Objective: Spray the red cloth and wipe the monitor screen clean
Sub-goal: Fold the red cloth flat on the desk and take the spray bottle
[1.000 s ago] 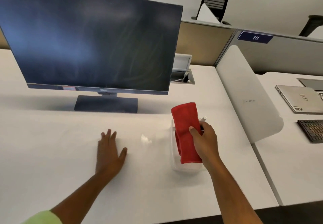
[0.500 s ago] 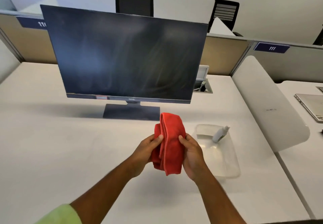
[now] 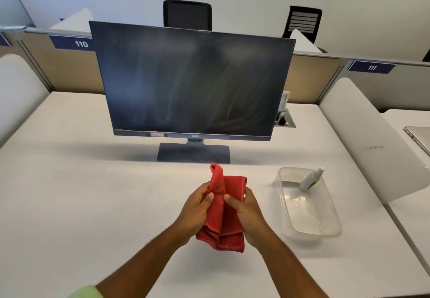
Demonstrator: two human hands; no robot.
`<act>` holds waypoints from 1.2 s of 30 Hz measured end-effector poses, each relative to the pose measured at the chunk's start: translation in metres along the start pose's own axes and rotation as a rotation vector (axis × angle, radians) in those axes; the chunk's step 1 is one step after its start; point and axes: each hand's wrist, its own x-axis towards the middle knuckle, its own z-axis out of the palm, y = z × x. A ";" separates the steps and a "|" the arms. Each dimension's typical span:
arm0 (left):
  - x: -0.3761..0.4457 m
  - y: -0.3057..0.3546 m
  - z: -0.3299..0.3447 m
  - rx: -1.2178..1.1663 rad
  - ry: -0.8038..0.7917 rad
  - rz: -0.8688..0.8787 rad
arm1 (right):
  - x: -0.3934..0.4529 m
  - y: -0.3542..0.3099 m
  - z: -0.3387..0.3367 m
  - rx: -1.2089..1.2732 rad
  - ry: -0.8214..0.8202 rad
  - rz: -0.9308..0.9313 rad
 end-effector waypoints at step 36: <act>-0.017 -0.138 -0.048 1.251 -0.075 0.275 | 0.027 0.123 -0.022 -1.442 -0.109 -0.597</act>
